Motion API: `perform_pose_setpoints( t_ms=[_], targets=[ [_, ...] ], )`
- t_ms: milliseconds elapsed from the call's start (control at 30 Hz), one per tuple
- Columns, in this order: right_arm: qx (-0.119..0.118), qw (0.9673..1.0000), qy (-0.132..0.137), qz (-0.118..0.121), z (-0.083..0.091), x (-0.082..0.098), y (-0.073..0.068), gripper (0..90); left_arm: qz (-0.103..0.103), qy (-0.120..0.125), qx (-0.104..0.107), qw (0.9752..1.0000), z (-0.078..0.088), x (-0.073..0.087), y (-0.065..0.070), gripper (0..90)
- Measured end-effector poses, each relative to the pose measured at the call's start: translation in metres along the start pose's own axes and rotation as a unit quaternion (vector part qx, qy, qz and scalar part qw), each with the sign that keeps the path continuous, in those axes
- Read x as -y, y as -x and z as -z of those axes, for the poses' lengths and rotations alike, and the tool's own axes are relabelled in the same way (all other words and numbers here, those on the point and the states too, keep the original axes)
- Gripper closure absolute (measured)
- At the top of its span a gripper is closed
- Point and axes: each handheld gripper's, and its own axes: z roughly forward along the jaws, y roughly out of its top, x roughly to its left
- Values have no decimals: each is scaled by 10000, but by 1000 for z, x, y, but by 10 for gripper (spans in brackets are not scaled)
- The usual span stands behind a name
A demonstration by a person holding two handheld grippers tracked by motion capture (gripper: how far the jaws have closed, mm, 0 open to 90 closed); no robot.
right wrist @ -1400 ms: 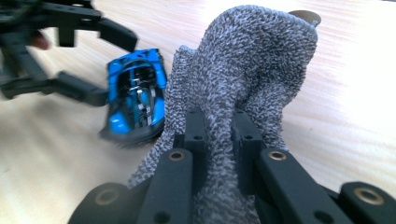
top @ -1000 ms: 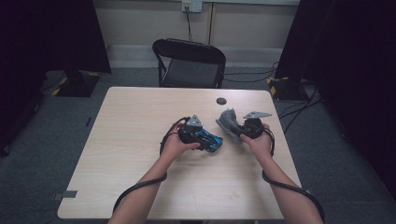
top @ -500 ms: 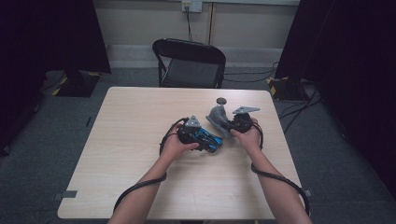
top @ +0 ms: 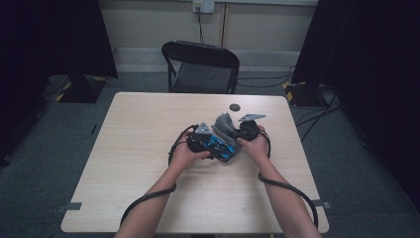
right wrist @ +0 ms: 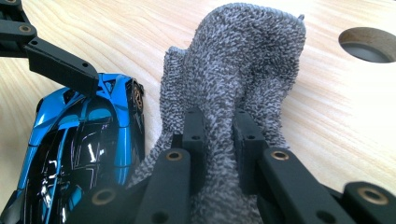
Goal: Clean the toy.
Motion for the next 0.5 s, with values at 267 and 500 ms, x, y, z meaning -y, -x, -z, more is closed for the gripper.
perform_pose_setpoints(
  t_ms=[267,500],
  targets=[
    [-58,9999,-132,41,-10,3,-8,782,85,56,-39,9999,-2,2,-2,148],
    [-266,9991,-206,240,-10,4,-8,782,55,45,-48,10000,-2,2,-2,148]
  ],
)
